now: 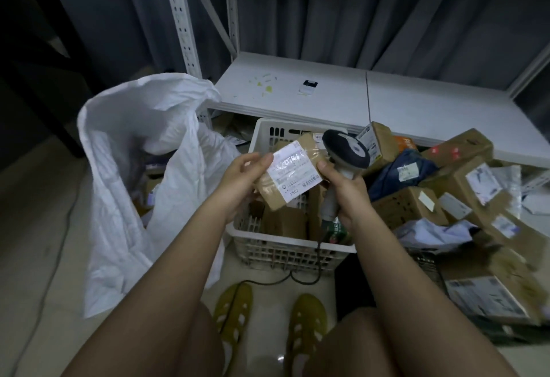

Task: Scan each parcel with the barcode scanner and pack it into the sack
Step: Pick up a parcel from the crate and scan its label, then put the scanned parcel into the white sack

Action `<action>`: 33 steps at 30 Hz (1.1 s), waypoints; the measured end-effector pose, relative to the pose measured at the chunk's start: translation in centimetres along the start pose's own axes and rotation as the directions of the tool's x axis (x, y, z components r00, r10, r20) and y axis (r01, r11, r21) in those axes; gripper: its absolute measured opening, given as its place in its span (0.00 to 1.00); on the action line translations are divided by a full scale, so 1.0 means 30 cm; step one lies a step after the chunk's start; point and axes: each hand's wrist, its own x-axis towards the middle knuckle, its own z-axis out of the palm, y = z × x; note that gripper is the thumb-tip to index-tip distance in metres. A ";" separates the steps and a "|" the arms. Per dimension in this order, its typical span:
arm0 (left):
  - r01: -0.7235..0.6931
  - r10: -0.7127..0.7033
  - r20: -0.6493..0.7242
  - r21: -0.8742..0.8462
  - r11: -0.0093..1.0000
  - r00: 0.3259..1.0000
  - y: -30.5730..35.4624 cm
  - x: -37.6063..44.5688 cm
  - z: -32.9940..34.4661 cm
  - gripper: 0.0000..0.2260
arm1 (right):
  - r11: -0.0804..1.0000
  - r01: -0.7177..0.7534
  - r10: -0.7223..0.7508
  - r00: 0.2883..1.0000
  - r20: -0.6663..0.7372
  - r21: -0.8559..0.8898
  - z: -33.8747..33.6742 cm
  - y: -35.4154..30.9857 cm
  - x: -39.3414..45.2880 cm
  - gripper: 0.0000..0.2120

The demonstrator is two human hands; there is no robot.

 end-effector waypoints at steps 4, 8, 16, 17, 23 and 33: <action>0.103 -0.100 0.057 -0.058 0.993 0.993 -0.056 -0.022 0.002 0.33 | 1.000 0.013 -0.013 0.998 -0.066 -0.005 0.020 0.022 -0.012 0.23; 0.030 -0.034 -0.081 -0.049 0.998 0.996 -0.065 0.020 -0.009 0.32 | 0.974 0.058 -0.082 0.992 -0.101 -0.221 0.010 0.023 -0.024 0.24; 0.008 0.005 -0.168 0.074 0.997 0.986 -0.110 0.073 -0.019 0.30 | 0.796 -0.017 0.073 0.995 0.068 -0.605 -0.138 0.046 -0.086 0.06; 0.013 0.001 -0.182 0.077 0.997 0.983 -0.115 0.079 -0.020 0.30 | 0.785 -0.017 0.082 0.994 0.076 -0.619 -0.145 0.053 -0.097 0.07; 0.015 -0.003 -0.193 0.062 0.998 0.981 -0.119 0.093 -0.021 0.30 | 0.782 0.018 0.073 0.990 0.121 -0.623 -0.148 0.073 -0.123 0.09; 0.005 0.002 -0.196 0.031 1.000 0.981 -0.113 0.094 -0.014 0.30 | 0.768 0.073 0.016 0.991 0.133 -0.636 -0.144 0.062 -0.136 0.10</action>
